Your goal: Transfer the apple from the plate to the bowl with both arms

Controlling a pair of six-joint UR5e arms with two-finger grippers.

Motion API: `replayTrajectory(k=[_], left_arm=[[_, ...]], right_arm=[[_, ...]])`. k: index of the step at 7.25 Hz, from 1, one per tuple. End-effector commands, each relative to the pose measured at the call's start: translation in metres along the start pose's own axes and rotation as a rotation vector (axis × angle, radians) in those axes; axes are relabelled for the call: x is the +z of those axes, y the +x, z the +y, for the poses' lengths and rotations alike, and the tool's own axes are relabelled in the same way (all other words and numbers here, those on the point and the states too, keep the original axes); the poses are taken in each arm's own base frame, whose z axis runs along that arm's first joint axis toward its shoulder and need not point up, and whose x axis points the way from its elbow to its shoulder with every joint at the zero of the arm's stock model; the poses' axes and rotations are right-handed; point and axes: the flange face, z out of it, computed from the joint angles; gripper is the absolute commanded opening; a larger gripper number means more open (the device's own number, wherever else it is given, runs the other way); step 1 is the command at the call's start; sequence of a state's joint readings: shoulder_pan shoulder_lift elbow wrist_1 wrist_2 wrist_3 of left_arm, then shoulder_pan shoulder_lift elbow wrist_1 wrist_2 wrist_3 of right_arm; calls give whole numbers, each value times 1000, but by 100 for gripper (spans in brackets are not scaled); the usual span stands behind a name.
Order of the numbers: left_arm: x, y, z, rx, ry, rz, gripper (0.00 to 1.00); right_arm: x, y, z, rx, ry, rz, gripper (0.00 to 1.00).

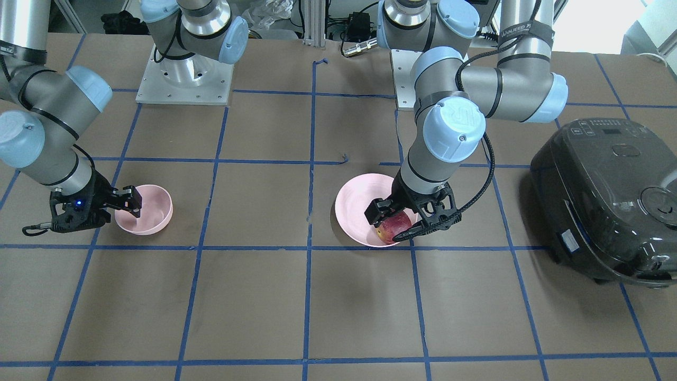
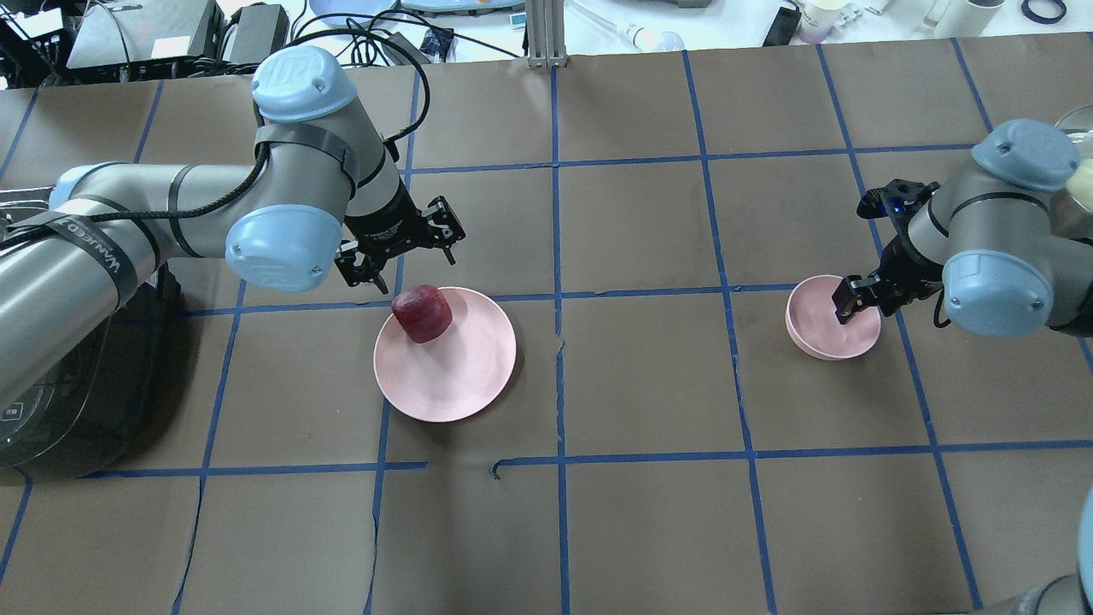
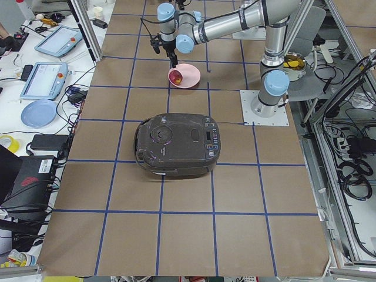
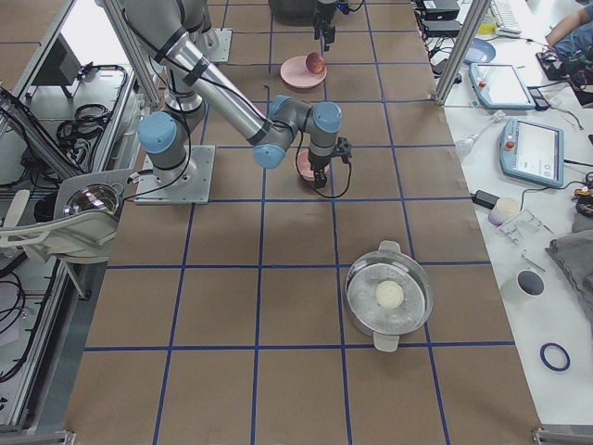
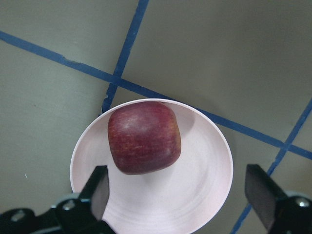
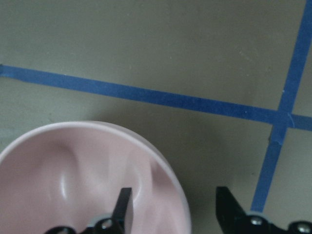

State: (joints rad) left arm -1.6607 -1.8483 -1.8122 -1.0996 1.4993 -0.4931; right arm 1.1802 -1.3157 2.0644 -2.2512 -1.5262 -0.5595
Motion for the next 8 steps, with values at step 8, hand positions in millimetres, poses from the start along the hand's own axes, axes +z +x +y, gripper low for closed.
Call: replayTrajectory(k=[8], left_arm=[[60, -7, 0, 10, -45, -39, 96]], right_arm=[[-34, -172, -35, 131, 58, 2, 0]])
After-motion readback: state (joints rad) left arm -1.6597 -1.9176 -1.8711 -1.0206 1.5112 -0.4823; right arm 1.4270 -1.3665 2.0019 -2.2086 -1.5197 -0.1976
